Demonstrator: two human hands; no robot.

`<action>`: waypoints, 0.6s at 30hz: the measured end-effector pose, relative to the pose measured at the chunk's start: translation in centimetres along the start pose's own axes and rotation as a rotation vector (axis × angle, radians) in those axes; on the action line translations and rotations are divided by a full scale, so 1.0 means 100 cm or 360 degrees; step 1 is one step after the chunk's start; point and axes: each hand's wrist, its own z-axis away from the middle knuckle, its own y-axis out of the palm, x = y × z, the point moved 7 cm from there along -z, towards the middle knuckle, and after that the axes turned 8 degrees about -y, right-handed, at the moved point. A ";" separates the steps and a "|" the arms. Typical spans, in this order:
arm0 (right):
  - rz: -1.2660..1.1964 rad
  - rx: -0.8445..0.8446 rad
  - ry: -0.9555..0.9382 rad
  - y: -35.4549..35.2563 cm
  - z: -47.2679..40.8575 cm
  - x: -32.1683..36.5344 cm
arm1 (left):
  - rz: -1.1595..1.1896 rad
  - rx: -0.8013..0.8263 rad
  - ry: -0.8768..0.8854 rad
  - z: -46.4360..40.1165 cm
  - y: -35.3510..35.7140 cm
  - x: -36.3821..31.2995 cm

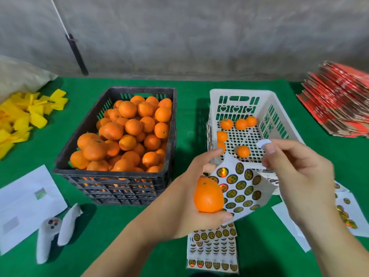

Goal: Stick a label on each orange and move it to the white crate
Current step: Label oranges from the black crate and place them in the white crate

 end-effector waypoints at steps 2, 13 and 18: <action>0.0280 0.0169 -0.0409 0.016 0.014 0.025 | 0.0104 0.0002 -0.0084 -0.003 0.004 0.006; 0.0527 0.1269 -0.0438 0.057 0.052 0.006 | 0.0496 0.0003 -0.0176 -0.013 0.010 0.019; 0.0840 0.1090 -0.0603 0.070 0.066 0.003 | 0.0816 -0.0013 -0.0187 -0.010 0.020 0.017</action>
